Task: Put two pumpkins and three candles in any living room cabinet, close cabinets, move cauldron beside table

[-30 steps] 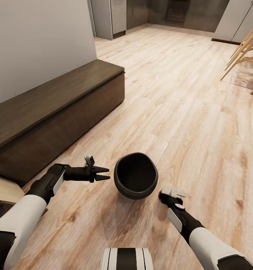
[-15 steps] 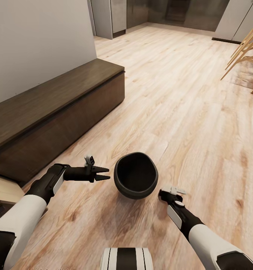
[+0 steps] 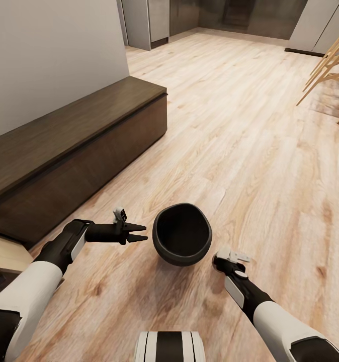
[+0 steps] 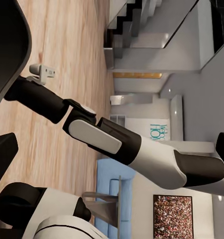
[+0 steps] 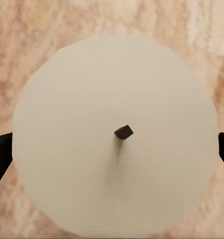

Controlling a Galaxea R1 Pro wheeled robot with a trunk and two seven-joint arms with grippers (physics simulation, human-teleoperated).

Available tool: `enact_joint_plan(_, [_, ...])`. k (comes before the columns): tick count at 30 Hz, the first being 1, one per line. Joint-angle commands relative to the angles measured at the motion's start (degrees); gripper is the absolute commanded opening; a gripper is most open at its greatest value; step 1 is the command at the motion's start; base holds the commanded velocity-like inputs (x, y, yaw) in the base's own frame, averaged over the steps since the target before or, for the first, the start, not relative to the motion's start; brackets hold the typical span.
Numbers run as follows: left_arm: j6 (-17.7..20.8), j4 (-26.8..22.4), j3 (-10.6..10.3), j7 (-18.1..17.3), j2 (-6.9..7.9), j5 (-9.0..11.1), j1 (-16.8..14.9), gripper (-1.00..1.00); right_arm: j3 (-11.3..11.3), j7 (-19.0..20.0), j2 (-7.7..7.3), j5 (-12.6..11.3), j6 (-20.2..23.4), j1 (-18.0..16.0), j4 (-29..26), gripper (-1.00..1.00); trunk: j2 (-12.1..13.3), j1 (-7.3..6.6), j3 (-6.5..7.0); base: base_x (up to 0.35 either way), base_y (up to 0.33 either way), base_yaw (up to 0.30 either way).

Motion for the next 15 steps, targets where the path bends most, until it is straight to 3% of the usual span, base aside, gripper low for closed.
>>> enact_joint_plan(1, [0.61,0.00,-0.24,-0.26,0.05,0.11,-0.03,1.00,0.49,-0.36,-0.04,-0.58,-0.19,-0.03,0.09,1.00,-0.01,-0.01,-0.04,0.000,0.000,0.000])
enact_joint_plan(4, [0.61,0.00,-0.24,-0.26,0.06,0.11,-0.03,1.00,0.49,-0.35,-0.05,-0.56,-0.19,-0.03,0.19,1.00,-0.01,-0.01,-0.04,0.000,0.000,0.000])
enact_joint_plan(5, [0.61,0.00,-0.24,-0.26,0.06,0.11,-0.03,1.00,0.49,-0.35,0.02,-0.56,-0.19,-0.03,0.23,-1.00,-0.01,-0.01,-0.04,0.000,0.000,0.000])
enact_joint_plan(15, [0.61,0.00,-0.24,-0.26,0.06,0.11,-0.04,1.00,0.50,-0.34,-0.03,-0.58,-0.19,-0.03,0.33,-1.00,-0.01,-0.01,-0.04,0.000,0.000,0.000])
